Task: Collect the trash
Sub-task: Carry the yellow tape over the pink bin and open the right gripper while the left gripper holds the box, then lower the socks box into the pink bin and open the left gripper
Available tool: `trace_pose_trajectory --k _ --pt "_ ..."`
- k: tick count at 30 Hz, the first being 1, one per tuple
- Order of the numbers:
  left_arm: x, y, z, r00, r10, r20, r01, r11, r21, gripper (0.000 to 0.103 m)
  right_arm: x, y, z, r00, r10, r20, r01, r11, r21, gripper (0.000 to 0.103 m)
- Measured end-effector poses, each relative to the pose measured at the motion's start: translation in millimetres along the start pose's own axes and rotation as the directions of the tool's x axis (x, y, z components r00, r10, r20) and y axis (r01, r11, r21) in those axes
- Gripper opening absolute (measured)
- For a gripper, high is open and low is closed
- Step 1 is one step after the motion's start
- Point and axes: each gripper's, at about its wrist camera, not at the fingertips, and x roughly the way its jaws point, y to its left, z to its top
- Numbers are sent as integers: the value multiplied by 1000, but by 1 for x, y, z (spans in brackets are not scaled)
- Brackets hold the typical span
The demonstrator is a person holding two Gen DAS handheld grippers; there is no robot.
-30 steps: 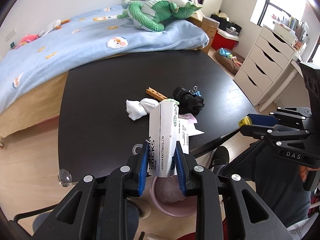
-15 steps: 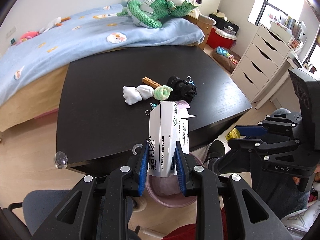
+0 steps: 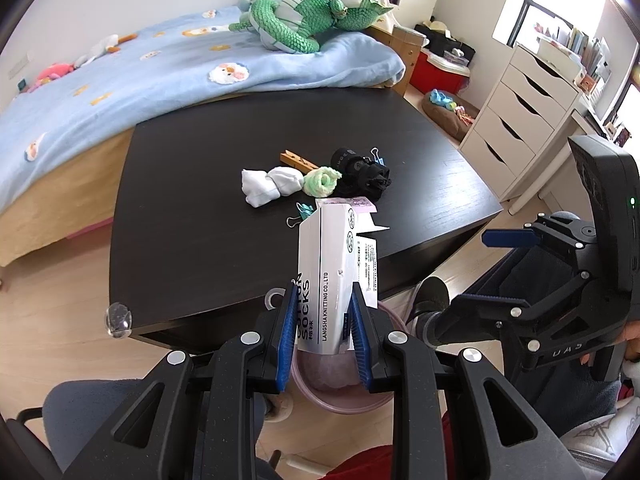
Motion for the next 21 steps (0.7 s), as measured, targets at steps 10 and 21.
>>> trace_pose_trajectory --k 10,21 --pt "3 -13 -5 1000 -9 -17 10 999 43 26 -12 -15 -2 999 -42 31 40 997 65 91" --pt "13 -32 -12 997 -42 -59 47 995 93 26 -31 -43 -3 988 -132 75 119 981 156 91"
